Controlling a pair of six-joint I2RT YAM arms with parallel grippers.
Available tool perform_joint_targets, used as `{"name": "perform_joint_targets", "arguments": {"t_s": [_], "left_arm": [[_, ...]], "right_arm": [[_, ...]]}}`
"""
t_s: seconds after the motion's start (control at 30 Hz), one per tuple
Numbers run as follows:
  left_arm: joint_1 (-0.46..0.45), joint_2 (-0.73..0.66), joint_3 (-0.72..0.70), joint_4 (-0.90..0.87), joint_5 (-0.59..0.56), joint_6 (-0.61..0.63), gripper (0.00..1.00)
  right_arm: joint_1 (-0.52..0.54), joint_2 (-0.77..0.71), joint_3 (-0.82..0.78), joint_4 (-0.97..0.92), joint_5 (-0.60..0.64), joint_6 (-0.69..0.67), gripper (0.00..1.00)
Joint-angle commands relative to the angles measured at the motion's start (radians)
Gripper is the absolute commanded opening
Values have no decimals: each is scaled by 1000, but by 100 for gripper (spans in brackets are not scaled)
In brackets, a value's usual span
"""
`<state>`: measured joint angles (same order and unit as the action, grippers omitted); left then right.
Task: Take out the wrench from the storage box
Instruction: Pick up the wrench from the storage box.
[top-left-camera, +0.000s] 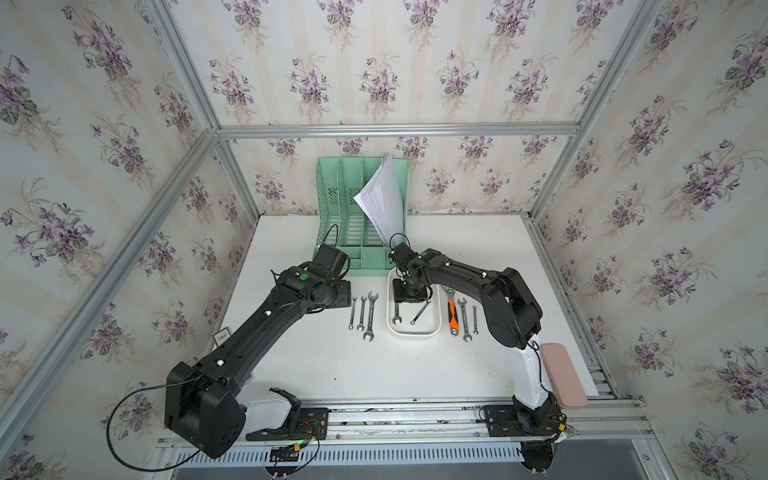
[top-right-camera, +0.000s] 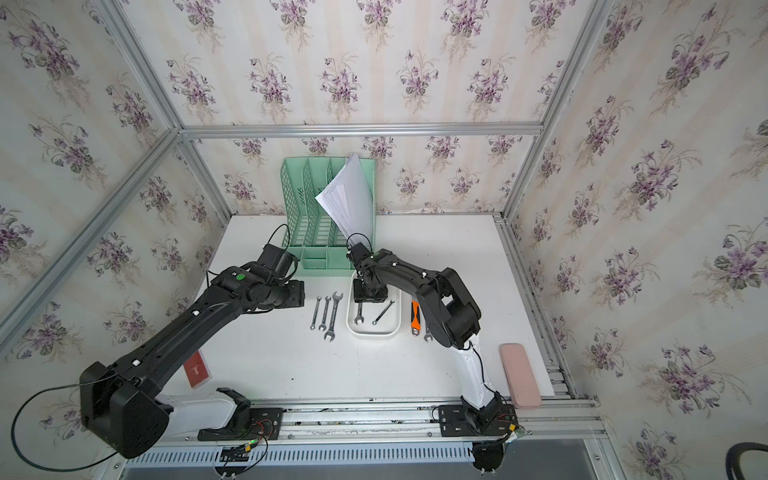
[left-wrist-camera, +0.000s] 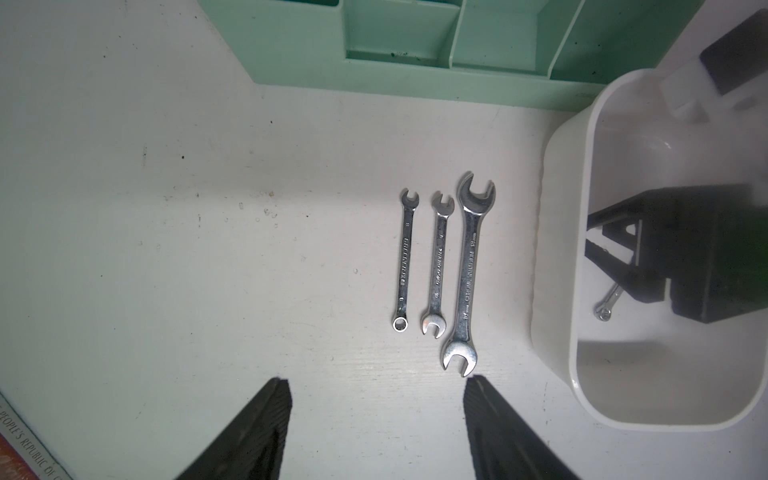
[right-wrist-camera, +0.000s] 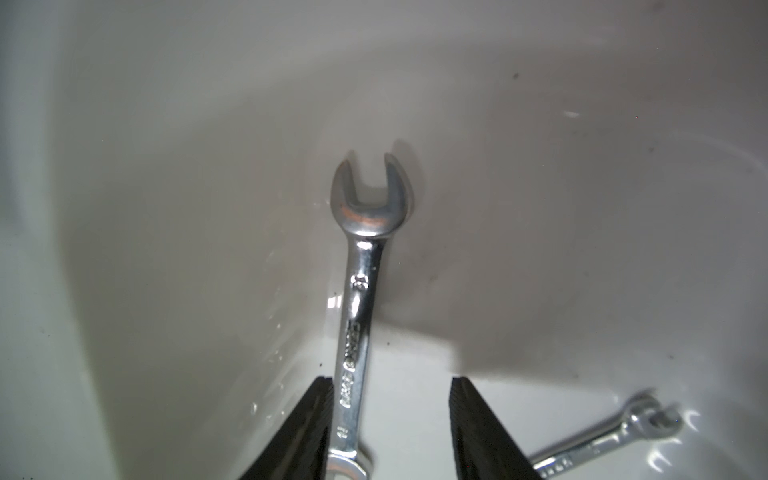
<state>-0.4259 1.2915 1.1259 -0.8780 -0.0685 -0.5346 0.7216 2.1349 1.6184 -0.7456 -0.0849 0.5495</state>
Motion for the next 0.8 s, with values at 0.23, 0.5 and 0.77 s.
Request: {"name": "perform_joint_targets", "arguments": {"t_s": [0.23,0.5,0.77], "left_arm": [[6,-8,-8,2,-19,-10,71],[8,-9,-14,4,-16,-10,70],[10,-1,-16,7,-12,-11,70]], "right_arm": [[7,25,20,-3,38,19,52],[17,45,32,-11,53,20,51],[18,48,8,-34,99,10,41]]}}
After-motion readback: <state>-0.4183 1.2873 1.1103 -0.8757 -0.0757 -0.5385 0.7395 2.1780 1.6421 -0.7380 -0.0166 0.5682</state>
